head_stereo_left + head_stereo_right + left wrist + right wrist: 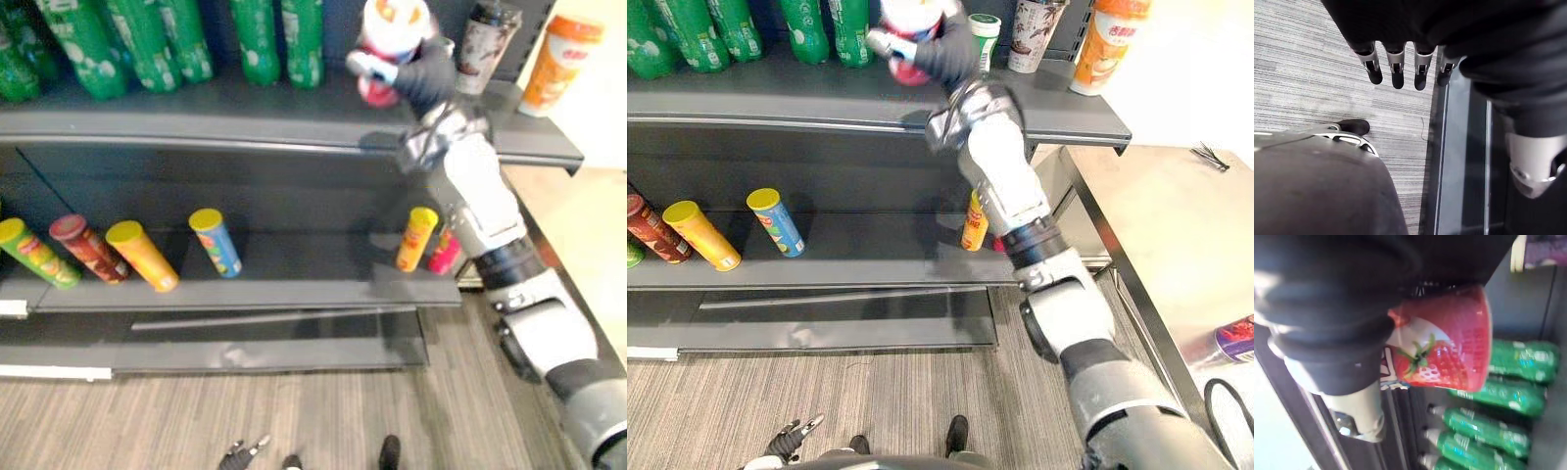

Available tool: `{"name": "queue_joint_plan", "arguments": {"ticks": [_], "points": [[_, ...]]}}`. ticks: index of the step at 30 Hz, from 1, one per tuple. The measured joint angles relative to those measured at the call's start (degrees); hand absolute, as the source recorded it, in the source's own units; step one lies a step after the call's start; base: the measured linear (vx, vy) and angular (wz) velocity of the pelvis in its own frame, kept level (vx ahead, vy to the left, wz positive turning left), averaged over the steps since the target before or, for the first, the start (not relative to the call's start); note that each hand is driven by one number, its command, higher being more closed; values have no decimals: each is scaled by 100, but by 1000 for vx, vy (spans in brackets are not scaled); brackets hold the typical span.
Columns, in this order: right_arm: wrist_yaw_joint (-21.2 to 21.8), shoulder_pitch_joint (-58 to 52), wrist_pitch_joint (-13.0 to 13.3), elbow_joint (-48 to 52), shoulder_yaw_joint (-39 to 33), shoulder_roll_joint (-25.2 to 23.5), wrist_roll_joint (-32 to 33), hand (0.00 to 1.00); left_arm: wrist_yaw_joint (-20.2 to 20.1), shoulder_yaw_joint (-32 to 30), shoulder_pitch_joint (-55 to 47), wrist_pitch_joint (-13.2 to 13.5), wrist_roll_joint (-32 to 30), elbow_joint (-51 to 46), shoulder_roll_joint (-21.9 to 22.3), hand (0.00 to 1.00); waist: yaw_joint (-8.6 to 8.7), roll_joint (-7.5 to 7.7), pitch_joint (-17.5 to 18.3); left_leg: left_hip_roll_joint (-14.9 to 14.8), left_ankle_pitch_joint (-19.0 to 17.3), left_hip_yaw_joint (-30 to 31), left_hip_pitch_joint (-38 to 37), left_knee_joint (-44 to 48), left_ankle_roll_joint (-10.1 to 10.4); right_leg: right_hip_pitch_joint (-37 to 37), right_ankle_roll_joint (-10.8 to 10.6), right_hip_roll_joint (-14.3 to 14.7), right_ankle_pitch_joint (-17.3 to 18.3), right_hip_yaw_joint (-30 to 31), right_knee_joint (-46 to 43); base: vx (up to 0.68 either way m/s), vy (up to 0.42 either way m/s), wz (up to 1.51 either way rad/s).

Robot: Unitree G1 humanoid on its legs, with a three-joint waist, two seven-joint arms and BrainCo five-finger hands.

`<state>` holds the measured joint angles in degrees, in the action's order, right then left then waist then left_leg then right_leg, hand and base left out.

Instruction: Put the gum and the chips on the shelf.

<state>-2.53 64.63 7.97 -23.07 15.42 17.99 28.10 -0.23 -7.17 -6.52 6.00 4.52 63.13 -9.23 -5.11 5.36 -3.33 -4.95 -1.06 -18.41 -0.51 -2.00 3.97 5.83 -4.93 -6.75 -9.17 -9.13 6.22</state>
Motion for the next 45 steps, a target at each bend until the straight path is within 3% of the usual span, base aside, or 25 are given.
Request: {"name": "queue_joint_plan", "arguments": {"ticks": [6,10,17,27,28,45], "points": [[-140,406,-57,-701,-166,127,-46,100,-7,13,34,7,207,-52,-24,0,-8,40,-162,-29,-15,-19,-3,1,21,12,1,31,0,22,1,4,-5,-1],[-216,495,-248,-1146,-397,125,-69,100,-8,26,110,7,209,-59,-43,0,-38,38,-299,-48,-24,-87,47,0,33,97,35,56,-27,63,0,23,-16,-7],[-188,495,-398,-1378,-613,117,-131,100,-7,61,194,6,209,-112,-39,0,10,20,-392,-58,-34,-143,114,6,40,208,36,84,-31,141,-1,29,-9,-6],[-19,494,-397,-1468,-644,116,-378,100,-5,60,221,11,209,-171,2,0,-2,-42,-446,-64,-34,-150,99,20,40,196,42,87,-35,175,-1,0,0,0],[8,495,-387,-1499,-672,116,-464,0,-6,61,221,11,209,-171,2,0,-1,-42,-446,-64,-35,-153,94,20,40,193,42,88,-35,178,-1,0,0,0],[59,480,-351,-1586,-712,116,-553,0,-12,62,225,13,208,-172,1,0,7,-39,-497,-62,-41,-181,-11,8,48,105,42,88,-34,200,-1,0,0,0]]}}
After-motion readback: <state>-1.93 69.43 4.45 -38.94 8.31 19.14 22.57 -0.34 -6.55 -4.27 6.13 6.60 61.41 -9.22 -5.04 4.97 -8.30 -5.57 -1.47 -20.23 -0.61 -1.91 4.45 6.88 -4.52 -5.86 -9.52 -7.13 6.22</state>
